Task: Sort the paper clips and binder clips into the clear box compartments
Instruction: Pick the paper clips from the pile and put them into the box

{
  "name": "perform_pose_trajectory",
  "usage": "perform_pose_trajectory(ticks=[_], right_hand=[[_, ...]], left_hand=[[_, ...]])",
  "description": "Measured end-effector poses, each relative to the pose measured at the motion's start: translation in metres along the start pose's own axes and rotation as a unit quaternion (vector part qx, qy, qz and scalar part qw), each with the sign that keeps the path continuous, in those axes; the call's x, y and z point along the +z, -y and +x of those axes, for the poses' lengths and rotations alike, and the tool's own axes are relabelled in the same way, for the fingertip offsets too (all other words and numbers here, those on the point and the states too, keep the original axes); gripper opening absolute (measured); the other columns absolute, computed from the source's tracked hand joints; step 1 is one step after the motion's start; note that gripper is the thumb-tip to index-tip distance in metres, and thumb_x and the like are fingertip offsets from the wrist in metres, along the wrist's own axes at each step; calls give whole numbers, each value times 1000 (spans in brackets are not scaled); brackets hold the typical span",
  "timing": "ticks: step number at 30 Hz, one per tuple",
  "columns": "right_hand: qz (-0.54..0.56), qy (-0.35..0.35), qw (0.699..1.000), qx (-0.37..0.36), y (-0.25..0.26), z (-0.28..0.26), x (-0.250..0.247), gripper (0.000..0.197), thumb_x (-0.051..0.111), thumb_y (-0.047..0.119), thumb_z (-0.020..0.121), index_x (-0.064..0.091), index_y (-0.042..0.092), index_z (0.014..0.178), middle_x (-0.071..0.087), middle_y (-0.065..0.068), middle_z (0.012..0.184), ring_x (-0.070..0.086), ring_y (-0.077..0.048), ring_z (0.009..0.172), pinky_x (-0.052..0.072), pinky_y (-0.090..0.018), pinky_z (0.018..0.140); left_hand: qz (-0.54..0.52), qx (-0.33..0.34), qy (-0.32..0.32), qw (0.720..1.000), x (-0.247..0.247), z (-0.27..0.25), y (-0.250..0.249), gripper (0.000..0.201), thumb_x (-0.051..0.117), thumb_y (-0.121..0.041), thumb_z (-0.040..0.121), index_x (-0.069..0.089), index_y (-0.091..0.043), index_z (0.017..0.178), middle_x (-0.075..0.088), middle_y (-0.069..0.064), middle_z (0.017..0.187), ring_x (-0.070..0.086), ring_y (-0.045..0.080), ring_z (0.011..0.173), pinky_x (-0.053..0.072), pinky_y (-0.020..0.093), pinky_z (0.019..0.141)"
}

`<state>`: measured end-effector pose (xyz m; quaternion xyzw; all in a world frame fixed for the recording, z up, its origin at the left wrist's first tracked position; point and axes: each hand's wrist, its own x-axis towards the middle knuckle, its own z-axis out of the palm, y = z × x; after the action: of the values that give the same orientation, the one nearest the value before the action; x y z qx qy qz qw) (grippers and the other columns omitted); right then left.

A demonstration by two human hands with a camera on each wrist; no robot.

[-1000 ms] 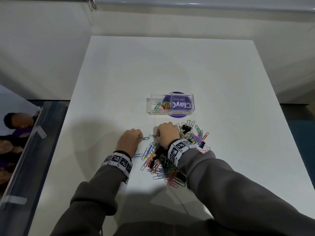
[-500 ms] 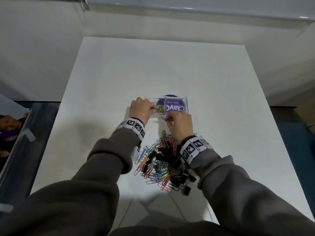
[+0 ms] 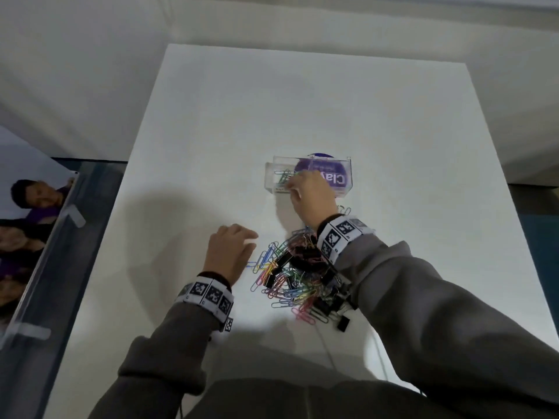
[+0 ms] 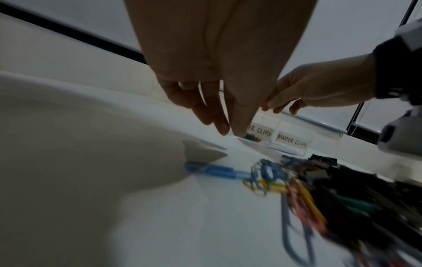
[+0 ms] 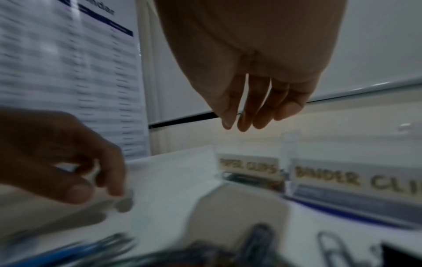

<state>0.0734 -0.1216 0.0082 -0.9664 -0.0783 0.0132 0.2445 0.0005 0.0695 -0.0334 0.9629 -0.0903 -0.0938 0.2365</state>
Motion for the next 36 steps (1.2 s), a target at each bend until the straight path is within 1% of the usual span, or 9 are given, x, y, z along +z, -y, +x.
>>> perform_pose_trajectory(ticks=[3, 5, 8, 12, 17, 20, 23, 28, 36], right_hand=[[-23, 132, 990, -38, 12, -50, 15, 18, 51, 25, 91, 64, 12, 90, 67, -6, 92, 52, -22, 89, 47, -41, 88], [-85, 181, 979, -45, 15, -76, 25, 29, 53, 39, 88, 58, 16, 105, 62, -5, 107, 50, -24, 100, 40, -39, 96], [-120, 176, 977, -33, 12, -93, 34, 46, 55, 40, 86, 48, 14, 124, 54, -8, 125, 44, -28, 119, 31, -41, 101], [-109, 121, 987, -1, 3, -102, 33, 31, 56, 32, 86, 58, 13, 111, 62, -7, 115, 51, -27, 111, 35, -40, 97], [-142, 90, 985, 46, -11, -113, 18, 22, 52, 23, 87, 61, 9, 100, 65, -9, 104, 52, -30, 105, 37, -42, 94], [-140, 80, 987, 14, -8, -104, 15, 15, 59, 14, 82, 65, 10, 95, 68, -8, 98, 55, -31, 99, 41, -41, 88], [-135, 114, 980, -92, 5, -86, 20, 26, 69, 7, 75, 67, 12, 100, 69, -6, 99, 57, -30, 95, 46, -40, 82], [-185, 242, 941, -150, 17, -69, 27, 41, 53, 12, 88, 50, 23, 128, 46, -1, 139, 39, -24, 126, 30, -43, 104], [-204, 237, 939, -143, 16, -77, 29, 20, 47, 10, 90, 58, 13, 106, 55, -9, 117, 46, -28, 116, 32, -39, 99]], left_hand=[[-18, -44, -5, 999, 8, -23, 0, 18, 58, -22, 86, 65, -20, 103, 61, 1, 107, 50, 26, 103, 35, 36, 83], [-27, -67, 0, 997, 12, -32, -1, 20, 60, -22, 85, 64, -20, 104, 59, 0, 108, 49, 24, 105, 35, 36, 84], [-38, -61, 11, 997, 18, -41, 2, 21, 65, -17, 81, 65, -18, 103, 58, 3, 105, 50, 26, 100, 39, 37, 84], [-66, -57, 9, 996, 18, -42, 9, 13, 63, -6, 82, 64, -10, 94, 57, 8, 93, 52, 28, 89, 43, 35, 79], [-96, -87, 6, 992, 17, -42, 10, 5, 59, -8, 85, 61, -8, 90, 48, -2, 82, 51, 25, 89, 41, 32, 76], [-119, -97, -4, 988, 16, -36, 2, 4, 57, -9, 86, 61, -10, 88, 47, -4, 81, 48, 18, 82, 41, 29, 75], [-133, -80, 0, 988, 15, -29, -10, 6, 57, -10, 87, 62, -10, 90, 51, -3, 83, 49, 15, 78, 43, 29, 75], [-120, -42, 42, 991, 16, -26, -13, 26, 67, -11, 80, 62, -7, 105, 60, 9, 101, 57, 23, 93, 41, 26, 81], [-84, -12, 46, 995, 23, -28, -10, 12, 65, -10, 80, 65, -8, 91, 59, 10, 91, 55, 28, 91, 41, 33, 80]])
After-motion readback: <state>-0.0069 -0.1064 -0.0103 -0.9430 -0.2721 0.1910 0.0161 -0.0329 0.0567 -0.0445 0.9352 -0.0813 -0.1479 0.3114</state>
